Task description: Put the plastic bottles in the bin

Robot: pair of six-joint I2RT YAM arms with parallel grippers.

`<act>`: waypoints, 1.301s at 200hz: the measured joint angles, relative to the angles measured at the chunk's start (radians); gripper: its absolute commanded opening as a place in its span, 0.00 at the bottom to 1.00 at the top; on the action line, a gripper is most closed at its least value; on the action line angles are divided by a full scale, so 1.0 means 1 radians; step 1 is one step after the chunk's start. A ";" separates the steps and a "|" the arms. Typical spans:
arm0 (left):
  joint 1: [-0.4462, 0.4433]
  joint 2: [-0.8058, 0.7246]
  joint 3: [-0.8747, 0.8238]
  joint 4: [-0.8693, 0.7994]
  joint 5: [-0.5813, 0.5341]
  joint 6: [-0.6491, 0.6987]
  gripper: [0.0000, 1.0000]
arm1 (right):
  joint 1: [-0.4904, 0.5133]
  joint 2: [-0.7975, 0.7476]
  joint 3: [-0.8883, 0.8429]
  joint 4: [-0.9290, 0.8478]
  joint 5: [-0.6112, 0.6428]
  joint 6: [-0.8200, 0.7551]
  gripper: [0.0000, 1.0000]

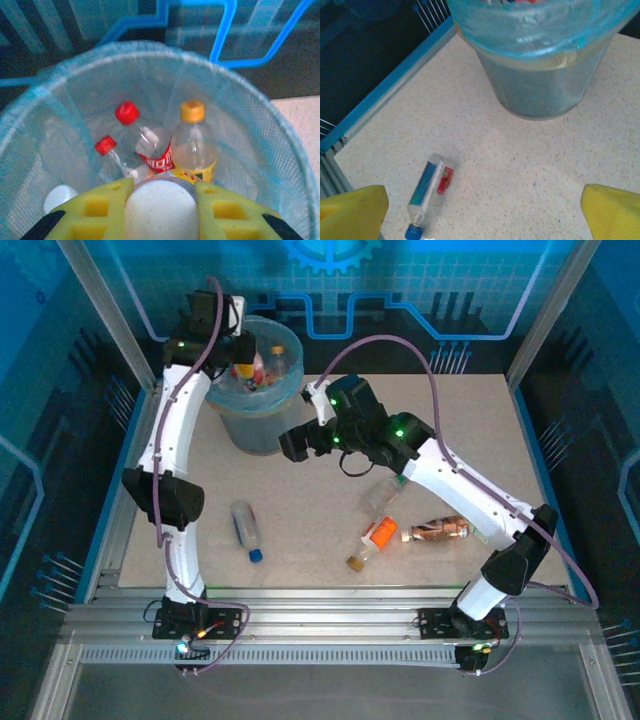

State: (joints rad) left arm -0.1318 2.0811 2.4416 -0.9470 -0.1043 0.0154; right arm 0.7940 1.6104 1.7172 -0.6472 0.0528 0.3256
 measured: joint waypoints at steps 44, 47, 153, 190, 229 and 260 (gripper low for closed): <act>0.000 0.033 -0.078 -0.002 0.032 0.014 0.00 | -0.005 -0.001 -0.030 -0.025 0.000 0.005 1.00; 0.000 0.035 -0.083 -0.001 0.034 0.015 0.00 | -0.005 -0.001 -0.031 -0.026 0.000 0.005 1.00; 0.007 0.075 -0.109 0.052 0.054 0.015 0.46 | -0.018 -0.030 -0.048 -0.038 0.020 0.004 1.00; 0.008 0.075 -0.109 0.050 0.087 -0.005 0.63 | -0.019 -0.031 -0.050 -0.037 0.019 0.006 1.00; 0.008 0.028 -0.122 0.065 0.122 -0.036 0.82 | -0.019 -0.031 -0.051 -0.037 0.013 0.016 1.00; 0.008 -0.032 -0.134 0.105 0.124 -0.043 0.81 | -0.019 -0.031 -0.054 -0.034 0.011 0.023 1.00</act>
State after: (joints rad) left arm -0.1242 2.0495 2.3077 -0.8421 0.0196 -0.0277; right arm 0.7753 1.5799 1.6634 -0.6815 0.0635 0.3481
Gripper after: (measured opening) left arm 0.822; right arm 0.999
